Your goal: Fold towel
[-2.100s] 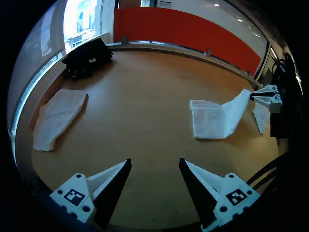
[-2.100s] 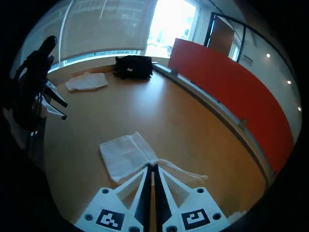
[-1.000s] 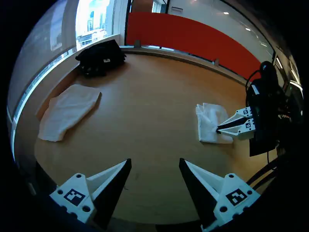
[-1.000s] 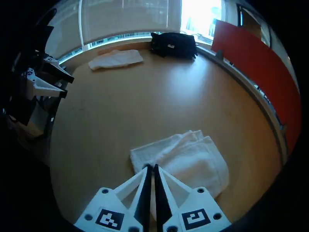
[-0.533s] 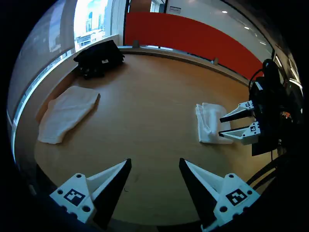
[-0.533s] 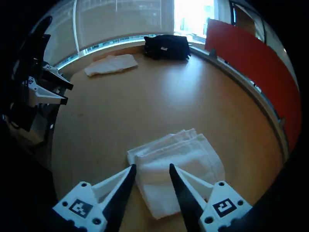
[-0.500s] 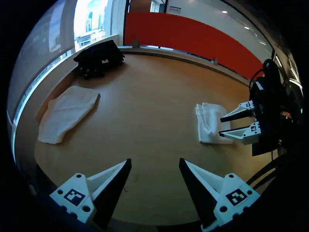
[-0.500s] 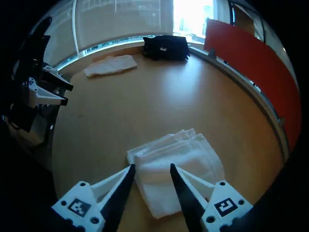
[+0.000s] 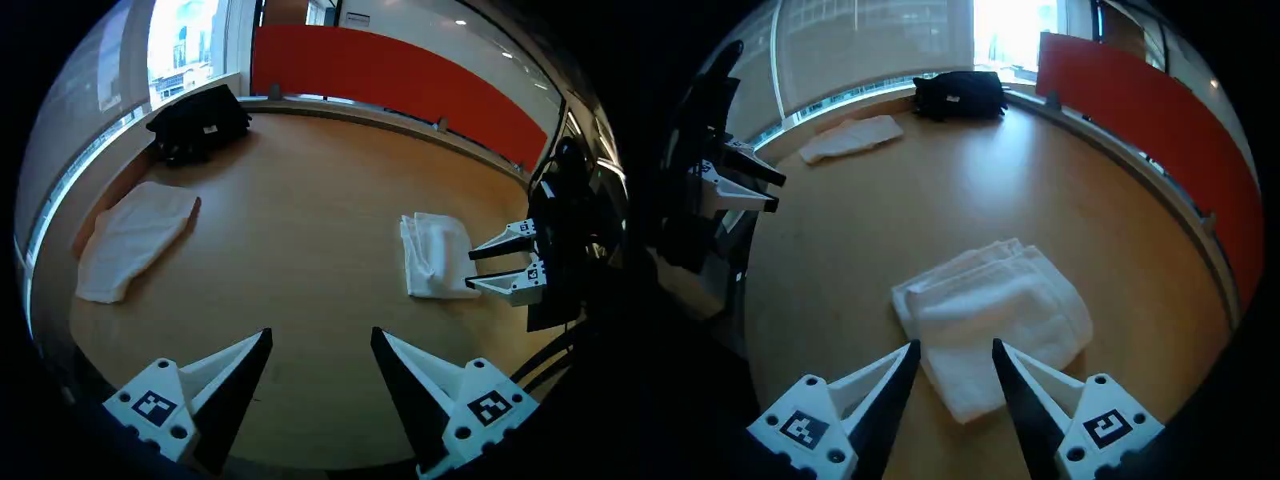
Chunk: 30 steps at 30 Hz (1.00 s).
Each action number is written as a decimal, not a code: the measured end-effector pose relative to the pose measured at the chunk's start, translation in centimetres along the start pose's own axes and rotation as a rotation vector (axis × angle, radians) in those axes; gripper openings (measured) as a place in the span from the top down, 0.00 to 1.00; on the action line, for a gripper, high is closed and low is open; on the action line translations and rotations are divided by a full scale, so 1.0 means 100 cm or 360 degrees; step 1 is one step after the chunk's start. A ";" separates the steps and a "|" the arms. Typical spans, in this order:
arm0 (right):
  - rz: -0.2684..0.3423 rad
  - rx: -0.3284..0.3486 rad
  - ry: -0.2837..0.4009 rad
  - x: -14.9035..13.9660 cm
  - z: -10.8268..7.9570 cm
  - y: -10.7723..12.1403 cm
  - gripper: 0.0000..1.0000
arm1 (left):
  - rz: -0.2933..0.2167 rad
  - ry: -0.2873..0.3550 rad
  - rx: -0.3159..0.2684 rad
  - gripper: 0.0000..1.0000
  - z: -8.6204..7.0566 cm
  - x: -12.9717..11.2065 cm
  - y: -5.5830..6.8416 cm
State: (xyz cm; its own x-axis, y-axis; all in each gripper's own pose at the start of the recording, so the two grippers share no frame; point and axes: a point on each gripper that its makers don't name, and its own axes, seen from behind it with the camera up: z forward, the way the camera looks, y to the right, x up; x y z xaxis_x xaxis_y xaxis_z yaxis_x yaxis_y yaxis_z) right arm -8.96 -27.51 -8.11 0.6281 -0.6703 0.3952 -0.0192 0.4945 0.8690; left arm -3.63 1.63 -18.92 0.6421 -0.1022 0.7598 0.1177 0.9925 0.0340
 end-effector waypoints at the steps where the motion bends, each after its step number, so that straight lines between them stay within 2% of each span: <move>1: 0.0011 -0.0006 -0.0004 -0.004 -0.001 0.000 0.31 | 0.0002 0.0000 -0.0002 0.08 0.000 0.000 0.001; 14: 0.0109 -0.0080 -0.0048 -0.040 -0.016 0.004 0.31 | 0.0028 -0.0003 -0.0019 0.08 0.002 0.002 0.006; 23: 0.0145 -0.0127 -0.0075 -0.054 -0.014 0.009 0.35 | 0.0035 -0.0008 -0.0022 0.08 0.002 0.001 0.008; 26: 0.0148 -0.0139 -0.0092 -0.061 -0.012 0.008 0.37 | 0.0034 -0.0009 -0.0020 0.08 0.002 0.000 0.008; 30: 0.0154 -0.0145 -0.0102 -0.067 -0.010 0.008 0.48 | 0.0029 -0.0008 -0.0023 0.08 0.002 -0.001 0.008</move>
State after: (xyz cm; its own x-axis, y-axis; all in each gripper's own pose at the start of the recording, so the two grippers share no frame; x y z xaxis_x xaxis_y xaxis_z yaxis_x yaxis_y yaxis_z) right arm -12.38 -22.11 -10.39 0.5757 -0.6494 0.4967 -0.0046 0.6050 0.7962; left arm -3.73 2.48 -18.78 0.6403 -0.0835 0.7636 0.1167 0.9931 0.0107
